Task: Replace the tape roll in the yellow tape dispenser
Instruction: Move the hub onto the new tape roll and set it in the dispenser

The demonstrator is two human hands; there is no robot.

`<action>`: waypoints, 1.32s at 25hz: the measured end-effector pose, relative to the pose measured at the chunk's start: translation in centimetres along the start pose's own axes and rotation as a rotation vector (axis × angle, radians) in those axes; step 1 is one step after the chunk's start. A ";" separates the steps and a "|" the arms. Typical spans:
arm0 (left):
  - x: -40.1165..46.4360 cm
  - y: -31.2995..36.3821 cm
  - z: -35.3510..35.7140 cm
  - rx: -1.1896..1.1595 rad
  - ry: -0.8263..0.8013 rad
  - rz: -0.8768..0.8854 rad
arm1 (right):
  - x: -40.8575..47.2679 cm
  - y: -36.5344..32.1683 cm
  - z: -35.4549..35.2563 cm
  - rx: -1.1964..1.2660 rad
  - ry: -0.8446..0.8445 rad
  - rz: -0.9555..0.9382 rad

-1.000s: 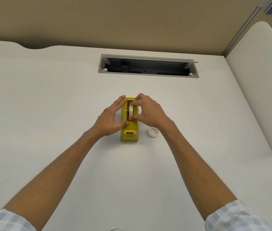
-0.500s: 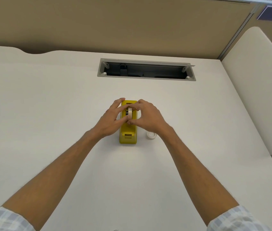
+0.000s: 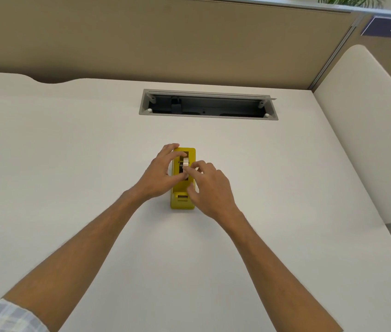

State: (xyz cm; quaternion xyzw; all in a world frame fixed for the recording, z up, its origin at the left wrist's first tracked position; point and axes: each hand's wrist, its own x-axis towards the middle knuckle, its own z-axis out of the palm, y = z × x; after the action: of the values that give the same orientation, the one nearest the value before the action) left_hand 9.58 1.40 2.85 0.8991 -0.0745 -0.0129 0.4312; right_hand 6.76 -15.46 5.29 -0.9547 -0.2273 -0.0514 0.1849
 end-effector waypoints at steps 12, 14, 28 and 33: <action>-0.1 0.6 0.2 0.023 0.034 -0.013 | 0.5 -0.4 -0.5 -0.021 -0.005 0.044; 0.0 0.7 0.3 0.011 0.033 -0.028 | 0.4 -0.5 -0.5 -0.009 -0.003 0.049; -0.3 0.5 0.4 -0.082 0.051 -0.080 | 0.7 -0.5 -0.6 -0.026 -0.021 0.056; -0.3 0.8 0.4 -0.033 0.025 -0.099 | 0.7 -0.6 -0.5 -0.022 -0.027 0.060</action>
State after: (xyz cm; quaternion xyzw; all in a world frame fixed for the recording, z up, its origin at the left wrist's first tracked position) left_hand 9.14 0.66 3.23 0.8946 -0.0241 -0.0244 0.4456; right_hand 7.12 -14.88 6.10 -0.9637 -0.2003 -0.0356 0.1729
